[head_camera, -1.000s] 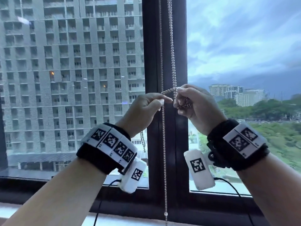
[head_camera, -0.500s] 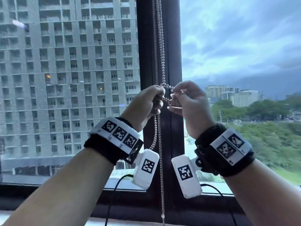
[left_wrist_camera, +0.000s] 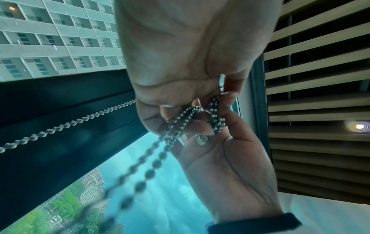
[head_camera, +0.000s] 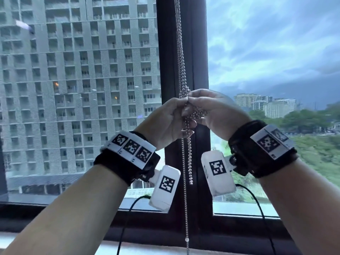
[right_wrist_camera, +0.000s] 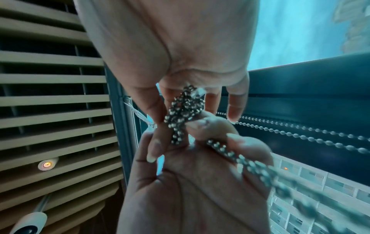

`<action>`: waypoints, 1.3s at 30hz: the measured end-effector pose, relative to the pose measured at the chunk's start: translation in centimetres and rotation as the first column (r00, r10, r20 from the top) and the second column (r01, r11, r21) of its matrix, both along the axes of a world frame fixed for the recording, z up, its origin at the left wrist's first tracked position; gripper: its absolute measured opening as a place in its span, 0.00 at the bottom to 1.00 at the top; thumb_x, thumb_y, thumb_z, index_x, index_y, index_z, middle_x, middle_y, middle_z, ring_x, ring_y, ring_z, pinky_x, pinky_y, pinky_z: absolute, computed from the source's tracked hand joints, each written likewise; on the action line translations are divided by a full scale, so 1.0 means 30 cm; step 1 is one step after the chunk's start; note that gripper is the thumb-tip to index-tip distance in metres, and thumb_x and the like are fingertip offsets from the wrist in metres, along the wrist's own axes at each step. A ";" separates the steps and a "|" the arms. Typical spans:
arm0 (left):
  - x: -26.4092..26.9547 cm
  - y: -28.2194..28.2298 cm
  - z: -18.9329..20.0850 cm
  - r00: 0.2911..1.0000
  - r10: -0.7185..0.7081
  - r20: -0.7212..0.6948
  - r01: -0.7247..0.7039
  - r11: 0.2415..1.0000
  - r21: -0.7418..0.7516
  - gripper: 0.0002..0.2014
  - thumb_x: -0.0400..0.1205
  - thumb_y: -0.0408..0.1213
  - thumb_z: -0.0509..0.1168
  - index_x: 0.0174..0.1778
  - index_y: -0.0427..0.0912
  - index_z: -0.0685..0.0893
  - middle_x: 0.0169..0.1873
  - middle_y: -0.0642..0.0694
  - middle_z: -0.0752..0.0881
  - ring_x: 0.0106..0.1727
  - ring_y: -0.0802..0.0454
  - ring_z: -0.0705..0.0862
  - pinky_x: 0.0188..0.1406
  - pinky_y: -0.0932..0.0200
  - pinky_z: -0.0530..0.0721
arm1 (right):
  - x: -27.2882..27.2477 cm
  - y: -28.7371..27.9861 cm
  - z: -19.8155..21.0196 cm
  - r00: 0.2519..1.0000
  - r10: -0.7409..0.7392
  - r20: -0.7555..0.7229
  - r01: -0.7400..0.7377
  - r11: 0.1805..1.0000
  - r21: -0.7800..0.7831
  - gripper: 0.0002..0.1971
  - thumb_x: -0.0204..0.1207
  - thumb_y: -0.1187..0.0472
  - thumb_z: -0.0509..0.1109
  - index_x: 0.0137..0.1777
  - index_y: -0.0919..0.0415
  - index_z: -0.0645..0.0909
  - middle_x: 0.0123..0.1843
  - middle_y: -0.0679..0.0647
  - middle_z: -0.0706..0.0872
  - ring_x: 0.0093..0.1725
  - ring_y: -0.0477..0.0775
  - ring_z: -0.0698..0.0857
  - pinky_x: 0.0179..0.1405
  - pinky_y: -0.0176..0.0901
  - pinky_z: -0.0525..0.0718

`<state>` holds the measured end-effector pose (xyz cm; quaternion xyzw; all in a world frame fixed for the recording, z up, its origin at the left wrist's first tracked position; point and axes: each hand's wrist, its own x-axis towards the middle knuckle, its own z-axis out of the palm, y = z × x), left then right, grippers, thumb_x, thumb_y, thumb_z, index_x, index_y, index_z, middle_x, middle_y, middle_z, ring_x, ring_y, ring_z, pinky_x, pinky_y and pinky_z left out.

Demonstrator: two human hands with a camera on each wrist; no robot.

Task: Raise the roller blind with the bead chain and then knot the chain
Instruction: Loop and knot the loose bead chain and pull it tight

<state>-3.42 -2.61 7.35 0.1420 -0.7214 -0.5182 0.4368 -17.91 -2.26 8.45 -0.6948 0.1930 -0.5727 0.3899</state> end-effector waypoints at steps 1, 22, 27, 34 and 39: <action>-0.001 0.004 0.001 1.000 -0.017 0.006 0.017 1.000 0.011 0.18 0.84 0.45 0.48 0.28 0.46 0.69 0.35 0.45 0.73 0.34 0.51 0.74 0.35 0.55 0.70 | 0.000 0.001 0.007 1.000 0.019 -0.004 -0.019 0.999 0.029 0.03 0.78 0.67 0.64 0.49 0.62 0.79 0.34 0.58 0.83 0.34 0.51 0.82 0.36 0.45 0.79; 0.040 0.005 -0.025 0.998 0.042 0.040 -0.042 0.999 0.004 0.14 0.86 0.44 0.52 0.37 0.47 0.76 0.33 0.50 0.78 0.31 0.56 0.77 0.30 0.60 0.75 | 0.003 0.013 -0.004 0.958 -0.255 -0.130 0.234 0.959 -0.159 0.14 0.84 0.61 0.59 0.36 0.57 0.77 0.35 0.53 0.82 0.34 0.49 0.79 0.38 0.40 0.78; 0.070 -0.015 -0.023 0.964 0.267 -0.006 -0.267 0.964 -0.015 0.16 0.86 0.47 0.54 0.34 0.49 0.77 0.39 0.51 0.78 0.44 0.54 0.82 0.43 0.54 0.77 | -0.030 0.011 -0.044 0.968 -0.249 0.015 0.249 0.963 -0.104 0.16 0.83 0.53 0.59 0.33 0.56 0.71 0.33 0.49 0.73 0.38 0.47 0.76 0.49 0.48 0.78; 0.055 -0.006 -0.025 0.955 0.293 -0.046 -0.293 0.956 0.007 0.13 0.86 0.44 0.55 0.35 0.50 0.77 0.35 0.56 0.83 0.48 0.55 0.83 0.48 0.52 0.75 | -0.036 0.024 -0.116 0.957 0.122 0.263 -0.074 0.980 -0.185 0.18 0.83 0.55 0.59 0.31 0.57 0.74 0.19 0.48 0.65 0.21 0.49 0.67 0.28 0.42 0.75; 0.074 -0.015 -0.032 0.926 0.356 -0.123 -0.354 0.935 0.040 0.12 0.85 0.42 0.57 0.37 0.48 0.77 0.39 0.52 0.84 0.49 0.53 0.83 0.53 0.50 0.75 | -0.036 0.014 -0.214 0.993 0.082 0.084 -0.078 0.995 -0.055 0.12 0.85 0.59 0.55 0.42 0.61 0.75 0.20 0.45 0.63 0.17 0.45 0.58 0.17 0.38 0.54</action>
